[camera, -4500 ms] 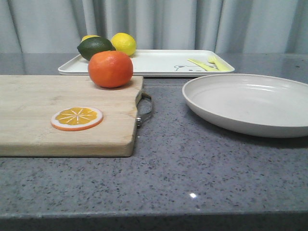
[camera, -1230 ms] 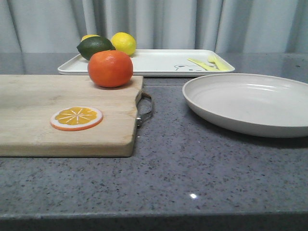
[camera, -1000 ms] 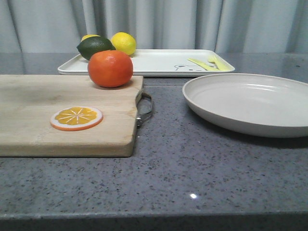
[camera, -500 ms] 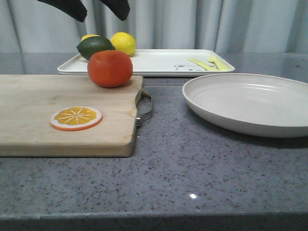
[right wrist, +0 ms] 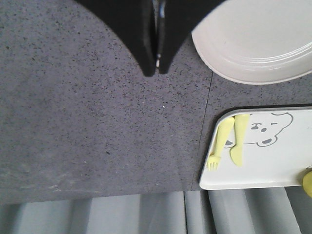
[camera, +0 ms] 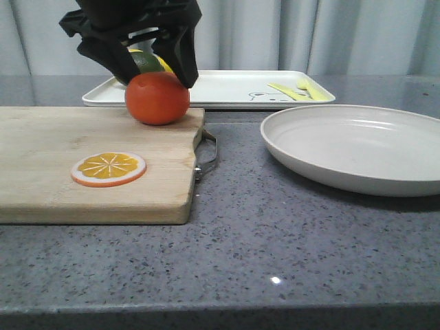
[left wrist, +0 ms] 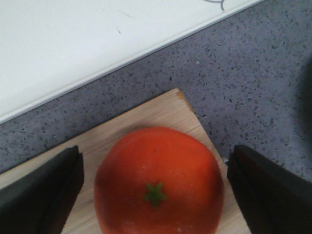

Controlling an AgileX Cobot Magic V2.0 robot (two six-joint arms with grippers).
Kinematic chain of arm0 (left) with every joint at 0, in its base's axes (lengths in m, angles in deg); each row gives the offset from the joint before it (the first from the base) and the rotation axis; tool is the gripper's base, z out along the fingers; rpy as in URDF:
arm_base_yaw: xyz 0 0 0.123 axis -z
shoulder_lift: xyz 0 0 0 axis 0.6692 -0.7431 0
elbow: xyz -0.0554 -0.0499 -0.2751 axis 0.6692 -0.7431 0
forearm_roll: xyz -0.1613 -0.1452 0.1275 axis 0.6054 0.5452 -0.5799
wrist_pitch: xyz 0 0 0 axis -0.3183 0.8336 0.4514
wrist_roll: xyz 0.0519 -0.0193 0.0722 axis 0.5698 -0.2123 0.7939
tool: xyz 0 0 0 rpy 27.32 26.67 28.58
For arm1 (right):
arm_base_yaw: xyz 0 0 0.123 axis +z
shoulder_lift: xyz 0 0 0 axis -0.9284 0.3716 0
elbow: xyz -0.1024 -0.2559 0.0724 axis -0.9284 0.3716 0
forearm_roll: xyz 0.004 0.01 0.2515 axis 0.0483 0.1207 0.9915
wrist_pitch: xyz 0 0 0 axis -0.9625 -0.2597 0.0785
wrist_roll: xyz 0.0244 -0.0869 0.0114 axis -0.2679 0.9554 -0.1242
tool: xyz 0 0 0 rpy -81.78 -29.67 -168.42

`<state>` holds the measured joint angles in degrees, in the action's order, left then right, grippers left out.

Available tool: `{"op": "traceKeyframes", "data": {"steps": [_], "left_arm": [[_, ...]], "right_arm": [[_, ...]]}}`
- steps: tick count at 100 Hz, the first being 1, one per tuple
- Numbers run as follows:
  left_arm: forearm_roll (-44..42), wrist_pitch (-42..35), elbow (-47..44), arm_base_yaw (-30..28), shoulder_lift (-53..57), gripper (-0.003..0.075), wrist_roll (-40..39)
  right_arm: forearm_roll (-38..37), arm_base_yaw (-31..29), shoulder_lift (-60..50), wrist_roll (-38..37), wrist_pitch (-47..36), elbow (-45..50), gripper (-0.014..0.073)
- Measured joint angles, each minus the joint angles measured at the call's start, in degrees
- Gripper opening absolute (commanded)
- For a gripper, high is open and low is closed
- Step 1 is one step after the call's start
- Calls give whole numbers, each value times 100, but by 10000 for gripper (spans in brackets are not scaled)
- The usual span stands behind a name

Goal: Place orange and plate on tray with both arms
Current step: 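Close the left gripper on the orange and lift it, then carry the orange with the left gripper over the white plate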

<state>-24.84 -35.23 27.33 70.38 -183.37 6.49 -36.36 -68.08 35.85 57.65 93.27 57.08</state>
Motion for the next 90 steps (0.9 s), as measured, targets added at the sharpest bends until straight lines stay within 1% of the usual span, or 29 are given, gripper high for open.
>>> {"op": "traceKeyframes", "data": {"steps": [13,20,27,44,60,67,78,90], "left_arm": [[0,13,0,0,-25,573,0],[0,23,1,0,-25,549,0],[0,26,1,0,-25,507,0],[2,26,1,0,-25,375,0],[2,26,12,0,-25,297,0],[24,39,42,0,-25,283,0],[84,64,217,63,-25,283,0],[158,69,455,375,-34,283,77]], "right_arm": [[0,0,0,0,0,0,-63],[0,0,0,0,0,0,-63],[0,0,0,0,0,0,-63],[0,0,0,0,0,0,-63],[0,0,0,0,0,0,-63],[0,0,0,0,0,0,-63],[0,0,0,0,0,0,-63],[0,0,0,0,0,0,-63]]}}
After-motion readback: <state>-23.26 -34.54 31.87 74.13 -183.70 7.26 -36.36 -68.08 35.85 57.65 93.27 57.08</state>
